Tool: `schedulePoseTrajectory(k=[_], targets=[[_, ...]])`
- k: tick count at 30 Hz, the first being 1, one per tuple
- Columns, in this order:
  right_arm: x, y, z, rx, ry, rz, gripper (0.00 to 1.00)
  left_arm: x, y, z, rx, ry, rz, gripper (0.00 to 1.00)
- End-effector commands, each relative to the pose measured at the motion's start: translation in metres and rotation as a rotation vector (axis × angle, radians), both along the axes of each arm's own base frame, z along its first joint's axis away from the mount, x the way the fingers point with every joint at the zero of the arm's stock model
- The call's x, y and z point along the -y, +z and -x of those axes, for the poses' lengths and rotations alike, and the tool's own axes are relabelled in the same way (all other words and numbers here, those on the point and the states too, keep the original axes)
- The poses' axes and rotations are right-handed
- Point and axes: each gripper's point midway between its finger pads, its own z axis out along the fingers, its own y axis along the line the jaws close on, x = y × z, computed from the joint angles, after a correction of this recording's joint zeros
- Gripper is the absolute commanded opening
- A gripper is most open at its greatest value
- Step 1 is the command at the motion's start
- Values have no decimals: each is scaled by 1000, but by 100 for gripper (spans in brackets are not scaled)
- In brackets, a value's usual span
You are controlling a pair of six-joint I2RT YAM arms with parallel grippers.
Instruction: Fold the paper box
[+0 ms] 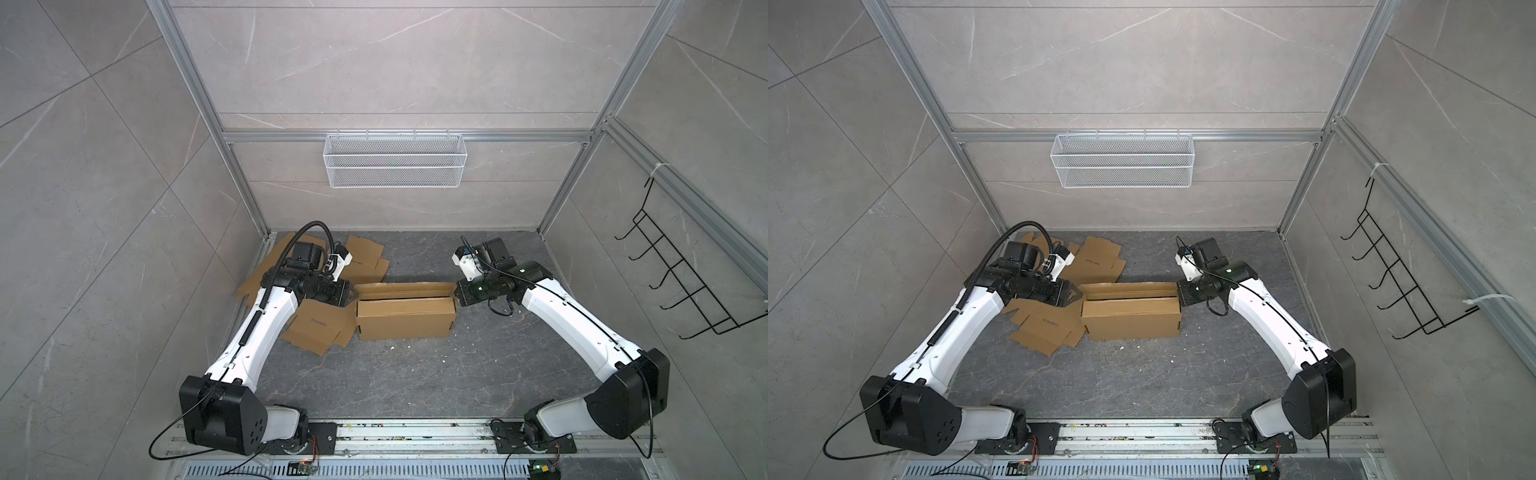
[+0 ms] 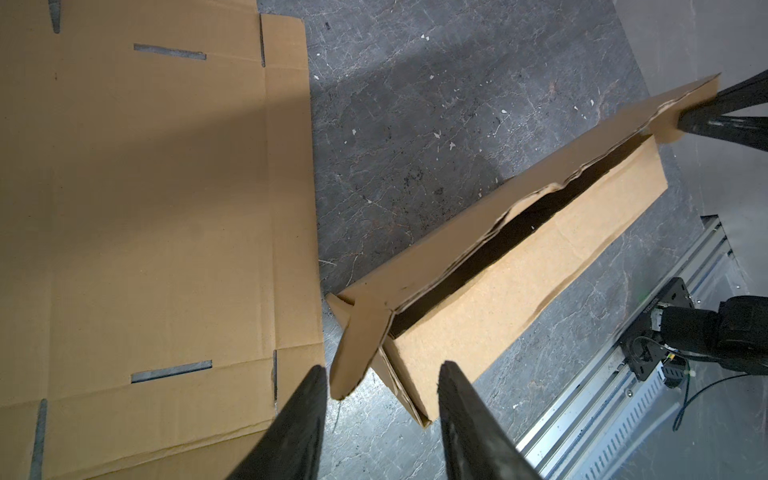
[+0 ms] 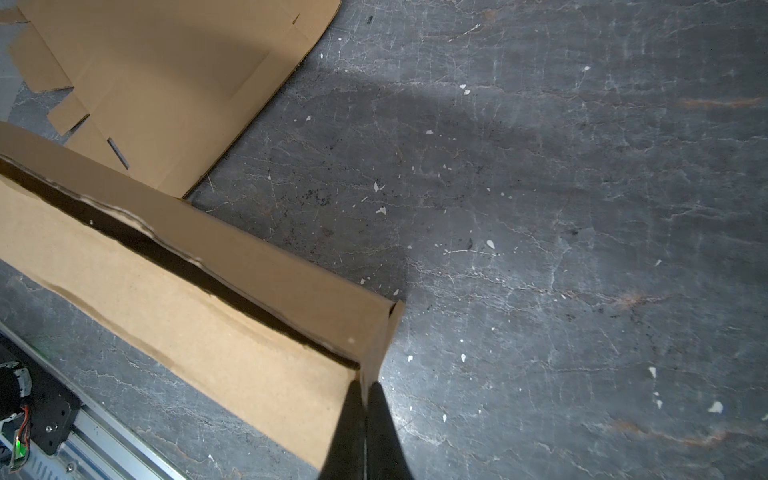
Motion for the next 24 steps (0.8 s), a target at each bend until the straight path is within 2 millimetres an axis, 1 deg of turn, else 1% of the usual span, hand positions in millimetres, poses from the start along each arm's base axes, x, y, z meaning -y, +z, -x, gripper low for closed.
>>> schedulePoseTrajectory(k=[1,3,5,8,12,15,20,24], targets=[[-6,-2,7,-33,7,-27,0,5,6,-2,2,-21,24,37],[-8,-1,7,-37,4,-40,0,6,2,1,-27,-16,29,30],[-10,-1,8,-42,3,-46,0,8,1,4,-48,-16,46,25],[-11,-4,9,-50,2,-44,0,10,1,6,-67,-2,66,20],[-11,-6,10,-59,-8,-46,0,13,0,7,-106,17,94,10],[-12,-5,10,-60,-14,-51,0,13,-2,8,-130,31,99,9],[-14,-7,9,-73,-30,-62,0,12,-13,10,-164,62,105,8],[-16,-8,10,-91,-48,-78,0,14,-13,8,-161,93,138,6]])
